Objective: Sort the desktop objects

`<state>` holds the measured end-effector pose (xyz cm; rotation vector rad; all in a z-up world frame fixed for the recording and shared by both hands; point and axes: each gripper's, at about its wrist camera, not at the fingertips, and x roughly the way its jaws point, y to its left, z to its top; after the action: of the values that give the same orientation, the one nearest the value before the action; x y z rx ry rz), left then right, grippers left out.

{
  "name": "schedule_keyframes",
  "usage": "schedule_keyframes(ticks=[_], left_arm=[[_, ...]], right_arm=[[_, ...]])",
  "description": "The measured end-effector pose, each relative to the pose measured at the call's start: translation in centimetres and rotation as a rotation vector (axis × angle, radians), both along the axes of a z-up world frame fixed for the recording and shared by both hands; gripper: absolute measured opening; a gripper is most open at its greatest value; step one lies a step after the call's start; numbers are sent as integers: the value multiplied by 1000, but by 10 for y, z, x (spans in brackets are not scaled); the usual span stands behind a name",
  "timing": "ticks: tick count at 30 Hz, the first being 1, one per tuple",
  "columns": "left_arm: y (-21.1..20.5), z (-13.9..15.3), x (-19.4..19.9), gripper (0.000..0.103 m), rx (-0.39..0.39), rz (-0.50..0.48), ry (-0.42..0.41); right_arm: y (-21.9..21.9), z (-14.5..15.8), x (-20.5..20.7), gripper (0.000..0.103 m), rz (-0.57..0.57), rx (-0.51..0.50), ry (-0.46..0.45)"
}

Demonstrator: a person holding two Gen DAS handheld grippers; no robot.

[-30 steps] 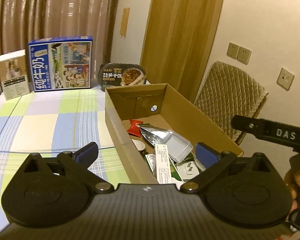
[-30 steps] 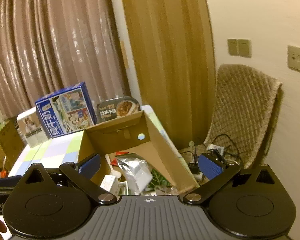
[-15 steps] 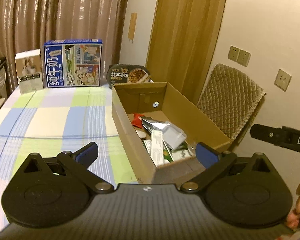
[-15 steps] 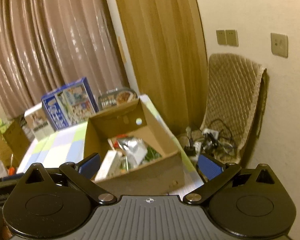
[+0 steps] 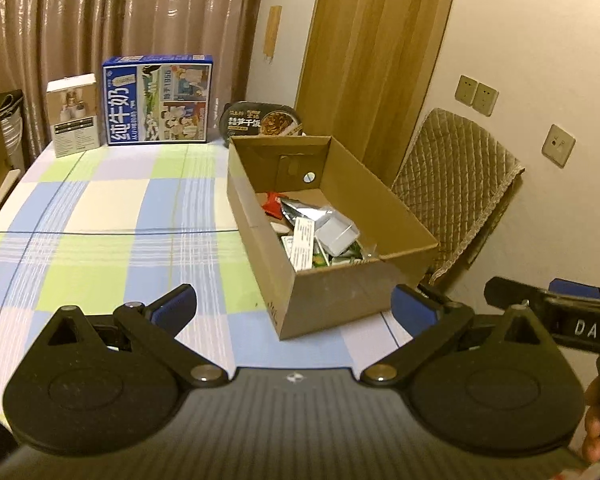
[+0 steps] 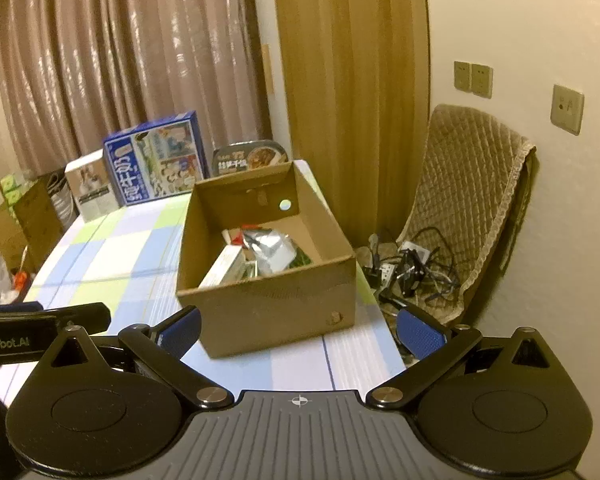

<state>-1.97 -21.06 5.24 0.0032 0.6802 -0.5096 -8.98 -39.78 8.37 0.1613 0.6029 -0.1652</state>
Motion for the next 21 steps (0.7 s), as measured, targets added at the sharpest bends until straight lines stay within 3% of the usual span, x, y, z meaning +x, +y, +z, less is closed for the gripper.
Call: schedule_keyframes(ticks=[11, 21], left_arm=[[12, 2, -38, 102, 12, 13, 16], [24, 3, -49, 102, 0, 27, 10]], right_arm=[[19, 11, -29, 101, 25, -56, -23], [40, 11, -27, 101, 65, -83, -22]])
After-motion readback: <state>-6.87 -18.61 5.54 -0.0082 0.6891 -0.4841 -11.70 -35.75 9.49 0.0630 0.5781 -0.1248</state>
